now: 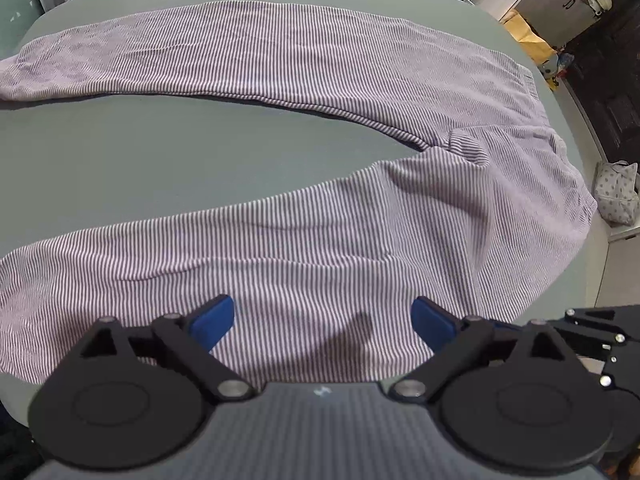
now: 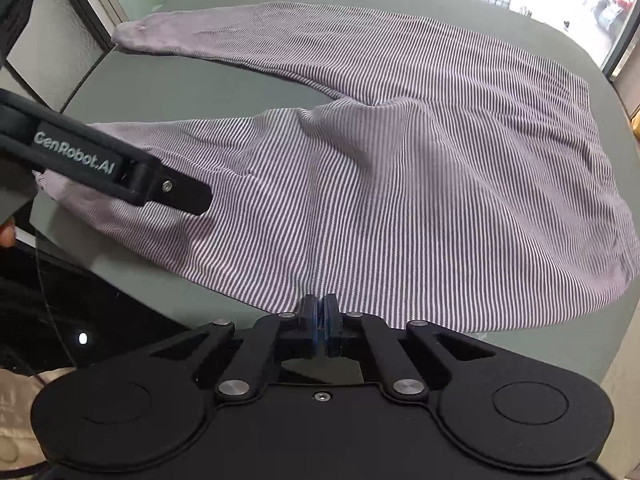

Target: Fold clothes

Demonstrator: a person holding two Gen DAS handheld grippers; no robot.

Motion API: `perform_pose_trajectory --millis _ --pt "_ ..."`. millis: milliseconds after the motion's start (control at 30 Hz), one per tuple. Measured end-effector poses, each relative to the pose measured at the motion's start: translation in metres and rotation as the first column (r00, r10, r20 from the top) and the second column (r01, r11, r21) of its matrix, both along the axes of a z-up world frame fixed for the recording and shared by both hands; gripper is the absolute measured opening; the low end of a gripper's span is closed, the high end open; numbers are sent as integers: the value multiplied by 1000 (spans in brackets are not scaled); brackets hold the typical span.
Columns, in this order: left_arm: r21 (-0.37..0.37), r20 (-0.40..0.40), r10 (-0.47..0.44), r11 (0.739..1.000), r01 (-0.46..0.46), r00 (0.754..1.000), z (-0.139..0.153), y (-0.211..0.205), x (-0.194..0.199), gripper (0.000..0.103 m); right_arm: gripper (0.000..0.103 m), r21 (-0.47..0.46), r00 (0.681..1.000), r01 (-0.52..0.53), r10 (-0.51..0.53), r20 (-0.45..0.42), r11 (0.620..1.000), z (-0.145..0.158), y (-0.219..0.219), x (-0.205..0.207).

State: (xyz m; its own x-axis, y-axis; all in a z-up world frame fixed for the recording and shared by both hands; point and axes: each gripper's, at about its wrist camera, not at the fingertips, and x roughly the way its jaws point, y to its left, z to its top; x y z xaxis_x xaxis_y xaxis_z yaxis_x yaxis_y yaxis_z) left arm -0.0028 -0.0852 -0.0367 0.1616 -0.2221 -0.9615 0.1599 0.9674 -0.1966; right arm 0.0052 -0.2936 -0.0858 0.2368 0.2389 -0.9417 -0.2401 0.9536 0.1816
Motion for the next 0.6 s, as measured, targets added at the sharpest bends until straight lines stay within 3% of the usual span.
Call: perform_pose_trajectory --millis 233,267,300,333,400,600 --pt "10 -21 23 1000 -23 1000 -9 3 -7 98 9 5 999 -35 35 -6 999 1 -6 2" --pt "9 -22 33 999 -32 999 -9 5 -7 98 15 8 999 -29 29 17 1000 5 -8 3" --pt "6 -22 46 999 -46 999 -10 7 -8 98 35 15 999 -12 12 39 1000 8 -12 4" --pt "4 -21 69 998 -69 997 -9 13 -8 98 45 21 999 1 -2 54 1000 11 -15 4" --pt "9 -16 100 995 -100 995 -8 20 -9 98 44 22 992 65 -67 103 998 16 -29 10" --pt "50 1 220 974 -219 976 -4 56 -13 98 44 -11 970 218 -215 112 976 16 -78 22"
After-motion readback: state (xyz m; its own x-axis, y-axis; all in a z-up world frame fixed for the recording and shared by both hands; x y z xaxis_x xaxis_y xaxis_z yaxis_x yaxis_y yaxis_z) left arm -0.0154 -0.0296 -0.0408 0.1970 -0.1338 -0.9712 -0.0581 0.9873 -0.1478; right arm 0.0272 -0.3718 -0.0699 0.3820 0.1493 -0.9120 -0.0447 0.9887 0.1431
